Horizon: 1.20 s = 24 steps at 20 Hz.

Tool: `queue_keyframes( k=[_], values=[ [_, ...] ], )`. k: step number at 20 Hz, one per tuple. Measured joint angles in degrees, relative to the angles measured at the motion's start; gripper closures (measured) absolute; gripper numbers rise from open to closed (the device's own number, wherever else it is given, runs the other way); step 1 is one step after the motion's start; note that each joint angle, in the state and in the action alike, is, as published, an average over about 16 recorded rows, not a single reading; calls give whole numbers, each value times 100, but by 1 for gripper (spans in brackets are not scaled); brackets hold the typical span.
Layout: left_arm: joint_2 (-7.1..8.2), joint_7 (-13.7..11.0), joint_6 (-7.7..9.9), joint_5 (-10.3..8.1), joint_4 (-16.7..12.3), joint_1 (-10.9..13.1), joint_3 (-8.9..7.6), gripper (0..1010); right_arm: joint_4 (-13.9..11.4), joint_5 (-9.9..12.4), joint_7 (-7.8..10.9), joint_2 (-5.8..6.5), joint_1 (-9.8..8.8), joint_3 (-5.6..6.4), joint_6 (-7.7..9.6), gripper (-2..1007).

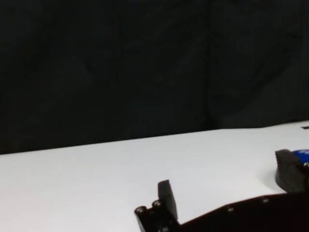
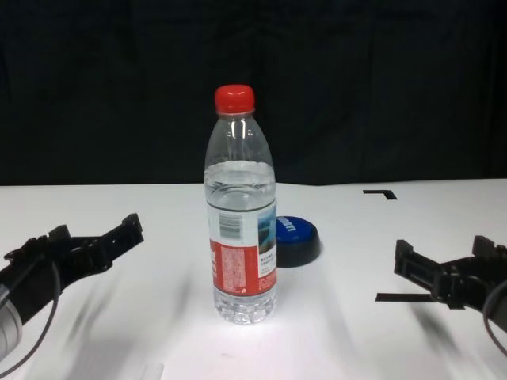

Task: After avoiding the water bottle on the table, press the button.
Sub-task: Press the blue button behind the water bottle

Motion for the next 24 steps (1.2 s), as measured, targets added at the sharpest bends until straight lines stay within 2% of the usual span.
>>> queue_keyframes(
  k=[6,12,17,24],
  values=[
    [0,-116,-153,109,-99,64,-100,7,0,0,0,0,0,0,0,2],
    [92,-431,-401,148,-224,156,-183,7,0,0,0,0,0,0,0,3],
    [216,-766,-593,99,-305,235,-217,7,0,0,0,0,0,0,0,2],
    [356,-1195,-789,-77,-362,350,-187,7,0,0,0,0,0,0,0,2]
  ],
)
